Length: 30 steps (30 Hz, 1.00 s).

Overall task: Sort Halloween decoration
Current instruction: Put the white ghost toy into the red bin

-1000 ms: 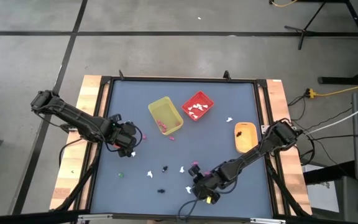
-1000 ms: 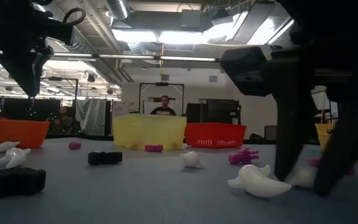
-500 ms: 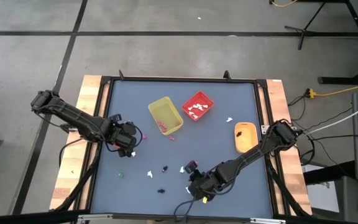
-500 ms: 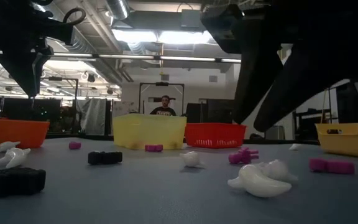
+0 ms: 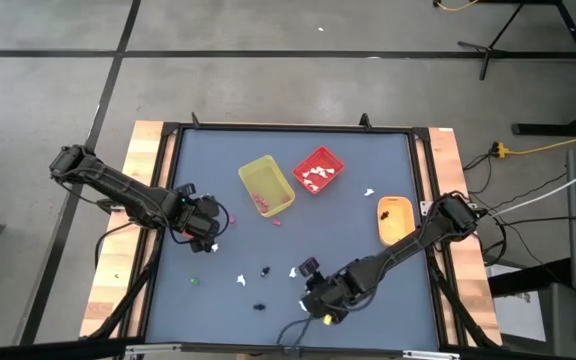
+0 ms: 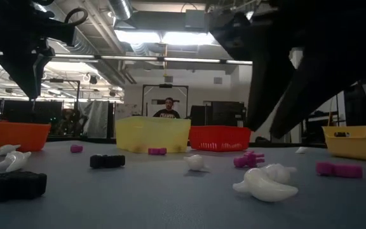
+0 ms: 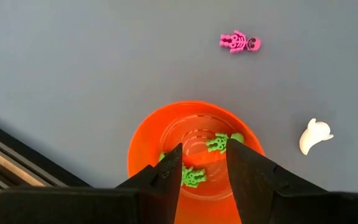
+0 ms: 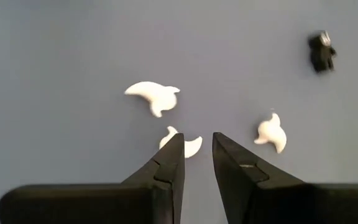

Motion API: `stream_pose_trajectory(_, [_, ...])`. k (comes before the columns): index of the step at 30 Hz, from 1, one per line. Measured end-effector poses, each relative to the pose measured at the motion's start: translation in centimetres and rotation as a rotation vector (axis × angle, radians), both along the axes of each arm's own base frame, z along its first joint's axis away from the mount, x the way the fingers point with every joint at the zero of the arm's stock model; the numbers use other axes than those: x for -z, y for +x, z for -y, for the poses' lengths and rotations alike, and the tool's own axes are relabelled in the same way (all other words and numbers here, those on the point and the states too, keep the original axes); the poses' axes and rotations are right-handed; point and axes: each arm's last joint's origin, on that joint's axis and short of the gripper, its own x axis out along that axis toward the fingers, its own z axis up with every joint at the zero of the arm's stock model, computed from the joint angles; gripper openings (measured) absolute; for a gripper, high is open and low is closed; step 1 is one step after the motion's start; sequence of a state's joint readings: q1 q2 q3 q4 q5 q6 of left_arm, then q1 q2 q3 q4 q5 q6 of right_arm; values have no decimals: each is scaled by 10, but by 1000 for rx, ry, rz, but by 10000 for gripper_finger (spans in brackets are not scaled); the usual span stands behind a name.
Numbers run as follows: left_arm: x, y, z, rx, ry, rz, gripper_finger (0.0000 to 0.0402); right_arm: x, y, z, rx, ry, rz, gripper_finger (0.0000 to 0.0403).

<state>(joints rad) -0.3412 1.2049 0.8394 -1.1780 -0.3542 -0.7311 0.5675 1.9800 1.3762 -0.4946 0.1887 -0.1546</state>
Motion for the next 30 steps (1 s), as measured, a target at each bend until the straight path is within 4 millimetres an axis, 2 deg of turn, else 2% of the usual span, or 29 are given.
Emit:
stream_pose_trajectory(4, [0,0,0,0,-1,5,109,1,5,8,161,98,-33,93])
stream_pose_trajectory(12, [0,1,0,0,-2,6,108,1,7,11,340,231,-80,176])
stream_pose_trajectory(16, [0,1,0,0,-4,12,108,2,7,11,417,272,-91,201])
stream_pose_trajectory(21, [0,1,0,0,-4,12,108,7,8,10,490,302,-104,209])
stream_pose_trajectory(30, [0,2,1,1,-9,18,108,30,10,9,494,273,-170,209])
